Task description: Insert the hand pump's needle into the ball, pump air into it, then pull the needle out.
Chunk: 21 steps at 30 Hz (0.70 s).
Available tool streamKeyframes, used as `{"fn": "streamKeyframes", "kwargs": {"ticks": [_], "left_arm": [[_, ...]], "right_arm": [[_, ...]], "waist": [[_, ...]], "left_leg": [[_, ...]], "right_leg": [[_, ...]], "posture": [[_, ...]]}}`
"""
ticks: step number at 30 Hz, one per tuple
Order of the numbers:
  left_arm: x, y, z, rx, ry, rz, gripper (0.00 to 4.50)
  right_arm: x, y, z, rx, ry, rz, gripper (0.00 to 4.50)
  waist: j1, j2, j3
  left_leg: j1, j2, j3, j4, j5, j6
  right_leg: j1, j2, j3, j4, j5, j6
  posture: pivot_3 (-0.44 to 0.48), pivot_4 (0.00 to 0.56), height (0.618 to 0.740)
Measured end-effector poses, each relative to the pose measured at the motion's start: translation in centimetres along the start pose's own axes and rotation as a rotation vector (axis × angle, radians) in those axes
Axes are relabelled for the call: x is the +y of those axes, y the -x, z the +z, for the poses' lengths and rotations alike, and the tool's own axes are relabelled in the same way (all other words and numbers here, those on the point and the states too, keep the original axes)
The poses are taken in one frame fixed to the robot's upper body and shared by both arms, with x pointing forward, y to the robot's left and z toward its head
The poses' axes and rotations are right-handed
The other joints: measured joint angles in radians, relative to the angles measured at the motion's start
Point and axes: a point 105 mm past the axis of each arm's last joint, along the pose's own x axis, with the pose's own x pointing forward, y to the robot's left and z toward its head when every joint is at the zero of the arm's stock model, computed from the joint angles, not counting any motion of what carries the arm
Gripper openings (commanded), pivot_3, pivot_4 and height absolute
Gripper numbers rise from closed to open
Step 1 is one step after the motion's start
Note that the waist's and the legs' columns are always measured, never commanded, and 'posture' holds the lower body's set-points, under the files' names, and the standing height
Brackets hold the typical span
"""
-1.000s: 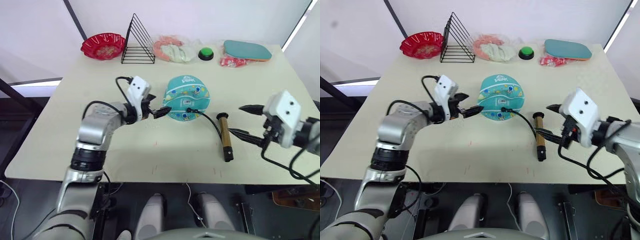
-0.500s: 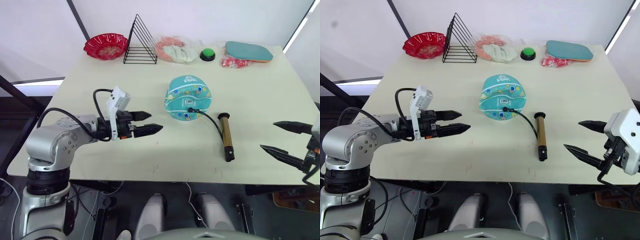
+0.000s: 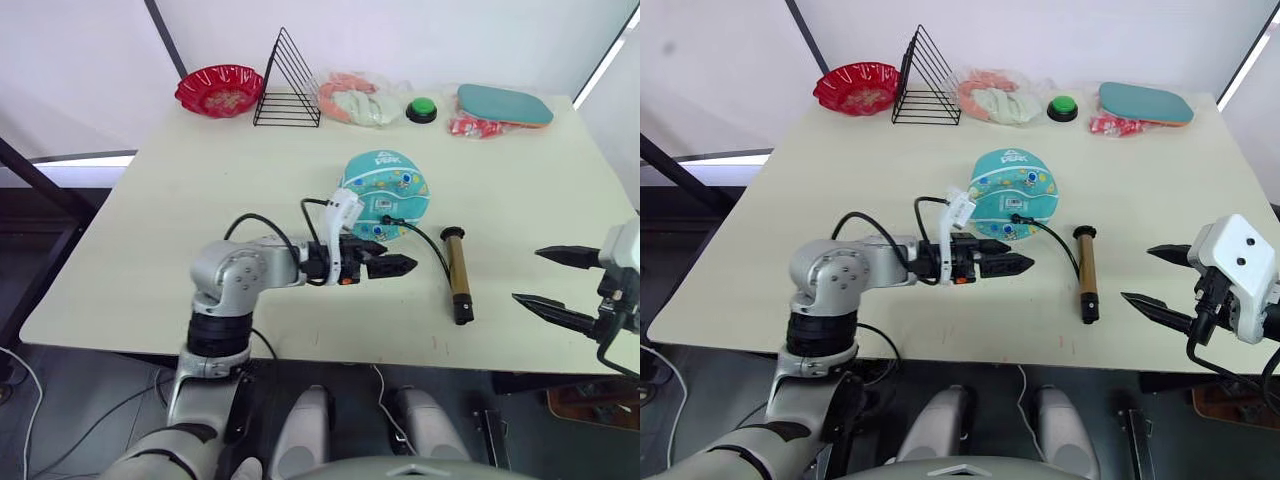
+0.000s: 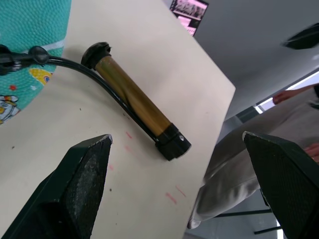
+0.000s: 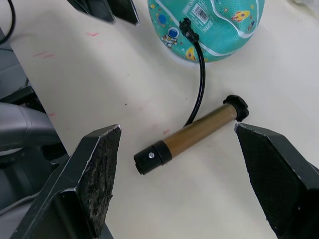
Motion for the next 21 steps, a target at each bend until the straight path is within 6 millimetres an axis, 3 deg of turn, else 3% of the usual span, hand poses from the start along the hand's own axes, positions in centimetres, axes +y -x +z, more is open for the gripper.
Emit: {"fn": "streamKeyframes", "kwargs": {"ticks": [11,21], "left_arm": [[0.0,-6.9,-0.6,0.013,0.066,0.012,4.46],[1.0,-11.5,-1.9,0.052,0.099,0.090,4.46]], "right_arm": [[-0.2,-0.5,-0.5,0.008,-0.011,-0.038,3.84],[-0.3,-0.6,-1.0,0.022,-0.012,-0.062,3.84]], "waist": [[0.006,0.000,0.000],[0.007,0.000,0.000]], "left_leg": [[-0.001,-0.001,0.000,0.004,0.000,0.000],[-0.001,-0.001,0.000,0.004,0.000,0.000]], "right_leg": [[0.001,0.000,0.000,0.000,0.001,0.002],[0.001,0.000,0.000,0.000,0.001,0.002]], "posture": [[0.000,0.150,0.740],[0.000,0.150,0.740]]}}
